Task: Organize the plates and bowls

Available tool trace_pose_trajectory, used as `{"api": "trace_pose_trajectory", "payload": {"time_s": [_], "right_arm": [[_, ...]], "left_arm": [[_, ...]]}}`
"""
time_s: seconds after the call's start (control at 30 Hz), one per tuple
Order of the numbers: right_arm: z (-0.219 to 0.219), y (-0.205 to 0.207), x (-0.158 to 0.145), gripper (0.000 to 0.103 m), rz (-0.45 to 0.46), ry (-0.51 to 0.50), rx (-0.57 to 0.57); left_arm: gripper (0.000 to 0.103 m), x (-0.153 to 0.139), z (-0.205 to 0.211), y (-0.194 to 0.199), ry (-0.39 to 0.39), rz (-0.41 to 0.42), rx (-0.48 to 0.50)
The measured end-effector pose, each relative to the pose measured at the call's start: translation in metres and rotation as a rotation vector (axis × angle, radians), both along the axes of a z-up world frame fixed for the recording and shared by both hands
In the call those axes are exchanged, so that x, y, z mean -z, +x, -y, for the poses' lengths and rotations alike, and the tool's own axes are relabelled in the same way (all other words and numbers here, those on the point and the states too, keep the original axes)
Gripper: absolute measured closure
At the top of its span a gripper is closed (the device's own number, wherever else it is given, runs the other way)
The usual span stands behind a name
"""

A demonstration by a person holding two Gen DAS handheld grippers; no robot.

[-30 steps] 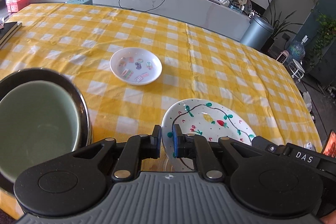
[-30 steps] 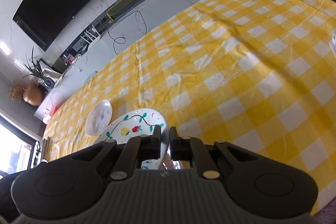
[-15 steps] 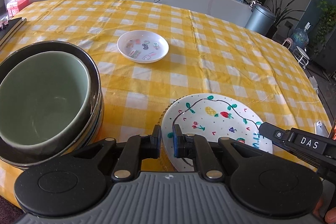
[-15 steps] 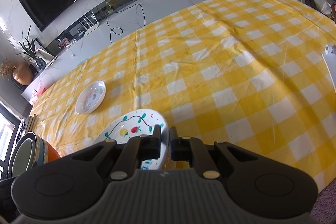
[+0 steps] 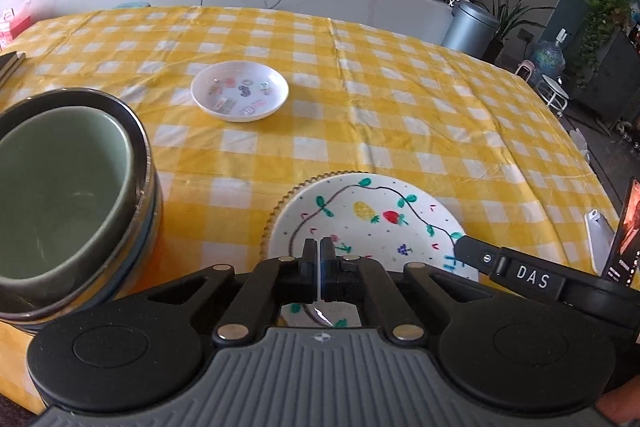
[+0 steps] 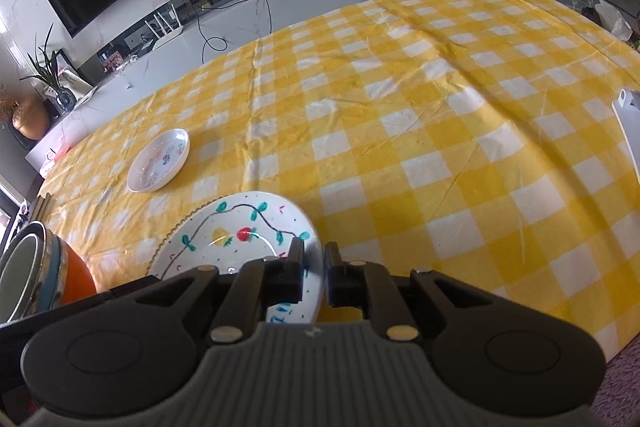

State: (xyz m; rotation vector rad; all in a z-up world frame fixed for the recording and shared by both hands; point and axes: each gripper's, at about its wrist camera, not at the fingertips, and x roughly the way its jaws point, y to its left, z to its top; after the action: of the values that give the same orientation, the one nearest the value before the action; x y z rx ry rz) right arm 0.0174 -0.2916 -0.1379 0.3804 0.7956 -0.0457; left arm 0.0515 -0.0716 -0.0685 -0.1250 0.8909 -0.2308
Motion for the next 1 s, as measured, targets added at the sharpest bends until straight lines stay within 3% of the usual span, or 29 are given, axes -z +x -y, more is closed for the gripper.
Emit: {"api": "trace_pose_trajectory", "payload": {"time_s": [0.07, 0.1, 0.27, 0.63, 0.87, 1.0], "right_arm": [[-0.001, 0.001, 0.002, 0.095, -0.001, -0.016, -0.001], [-0.002, 0.001, 0.002, 0.095, 0.004, -0.017, -0.002], [-0.005, 0.006, 0.005, 0.095, 0.021, -0.031, -0.016], [-0.012, 0.008, -0.009, 0.089, 0.052, -0.094, -0.045], [-0.029, 0.011, -0.023, 0.067, 0.044, -0.139, -0.118], [-0.036, 0.019, -0.028, 0.062, 0.043, -0.137, -0.15]], "left_arm": [[0.095, -0.002, -0.004, 0.001, 0.01, 0.01, -0.026], [0.087, -0.003, -0.005, 0.002, 0.016, 0.012, -0.034], [0.074, -0.001, -0.006, 0.004, 0.04, -0.002, -0.046], [0.074, -0.008, -0.003, 0.008, 0.048, -0.022, -0.002], [0.071, -0.027, -0.006, 0.018, 0.073, -0.007, 0.031], [0.069, -0.036, -0.014, 0.034, 0.083, -0.011, 0.021]]}}
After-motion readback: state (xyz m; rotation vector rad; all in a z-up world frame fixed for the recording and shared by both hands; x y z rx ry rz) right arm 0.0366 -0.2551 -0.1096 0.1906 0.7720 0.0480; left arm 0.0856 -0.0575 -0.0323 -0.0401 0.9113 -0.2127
